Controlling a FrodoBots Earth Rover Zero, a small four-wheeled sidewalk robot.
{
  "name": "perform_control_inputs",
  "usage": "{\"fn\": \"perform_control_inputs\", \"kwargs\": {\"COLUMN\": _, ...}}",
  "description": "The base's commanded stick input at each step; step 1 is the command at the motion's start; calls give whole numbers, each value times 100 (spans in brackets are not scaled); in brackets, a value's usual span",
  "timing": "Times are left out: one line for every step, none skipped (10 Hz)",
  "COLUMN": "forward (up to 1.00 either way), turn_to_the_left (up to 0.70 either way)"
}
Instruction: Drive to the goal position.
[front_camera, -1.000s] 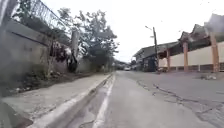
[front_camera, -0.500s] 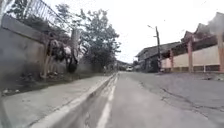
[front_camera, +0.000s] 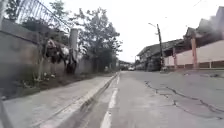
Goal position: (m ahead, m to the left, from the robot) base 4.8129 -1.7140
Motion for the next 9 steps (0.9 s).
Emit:
{"fn": "perform_control_inputs", "kwargs": {"forward": 70, "turn_to_the_left": -34}}
{"fn": "perform_control_inputs", "kwargs": {"forward": 70, "turn_to_the_left": -34}}
{"fn": "perform_control_inputs", "kwargs": {"forward": 70, "turn_to_the_left": -34}}
{"fn": "perform_control_inputs", "kwargs": {"forward": 70, "turn_to_the_left": -34}}
{"fn": "perform_control_inputs", "kwargs": {"forward": 70, "turn_to_the_left": -27}}
{"fn": "perform_control_inputs", "kwargs": {"forward": 70, "turn_to_the_left": 0}}
{"fn": "perform_control_inputs", "kwargs": {"forward": 70, "turn_to_the_left": 0}}
{"fn": "perform_control_inputs", "kwargs": {"forward": 70, "turn_to_the_left": 0}}
{"fn": "perform_control_inputs", "kwargs": {"forward": 70, "turn_to_the_left": 0}}
